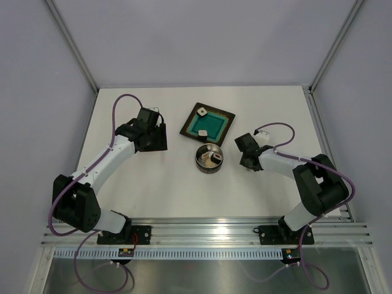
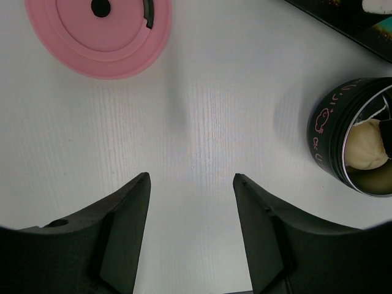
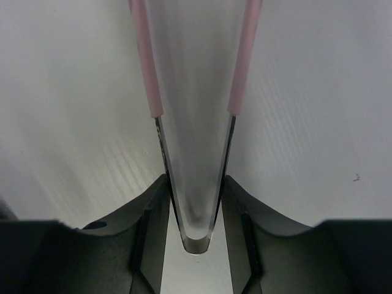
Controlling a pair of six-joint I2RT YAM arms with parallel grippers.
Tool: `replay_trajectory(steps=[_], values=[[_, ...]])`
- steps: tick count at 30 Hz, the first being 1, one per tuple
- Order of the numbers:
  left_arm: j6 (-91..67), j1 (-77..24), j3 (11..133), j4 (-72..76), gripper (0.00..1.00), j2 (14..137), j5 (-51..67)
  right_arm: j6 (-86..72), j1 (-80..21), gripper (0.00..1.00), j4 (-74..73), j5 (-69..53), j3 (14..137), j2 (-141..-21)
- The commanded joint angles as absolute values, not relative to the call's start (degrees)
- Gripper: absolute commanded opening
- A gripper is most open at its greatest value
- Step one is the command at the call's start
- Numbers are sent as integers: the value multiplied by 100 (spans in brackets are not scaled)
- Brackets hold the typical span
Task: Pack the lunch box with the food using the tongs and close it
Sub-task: Place the clamp at the center of the board.
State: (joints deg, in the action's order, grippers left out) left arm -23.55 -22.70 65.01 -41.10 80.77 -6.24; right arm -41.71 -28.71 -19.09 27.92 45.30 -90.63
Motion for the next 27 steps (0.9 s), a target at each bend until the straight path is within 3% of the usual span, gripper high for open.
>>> replay_trajectory(steps=[1,3,7,11,22,27], values=[[-2311,-2241,6688,-4017,61,8060,-607,-4272,-2874,45,-1538,2769,4500,-9237],[-2320,-2241,6688,-4017,61,8068,-598,-4236,-2874,50,-1486,2769,4500,-9351],[-2320,-2241,6689,-4034,61,8068,-598,-4201,-2883,73,-1477,2839,4526,-9369],[-2320,-2241,6697,-4052,61,8051,-606,-4184,-2874,80,-1477,2865,4588,-9387],[-2320,-2233,6697,-4078,61,7989,-633,-3885,-2567,77,-1309,2514,4754,-9518],[-2329,-2241,6706,-4096,61,7980,-615,-3534,-2461,66,-1222,2180,4974,-9589]])
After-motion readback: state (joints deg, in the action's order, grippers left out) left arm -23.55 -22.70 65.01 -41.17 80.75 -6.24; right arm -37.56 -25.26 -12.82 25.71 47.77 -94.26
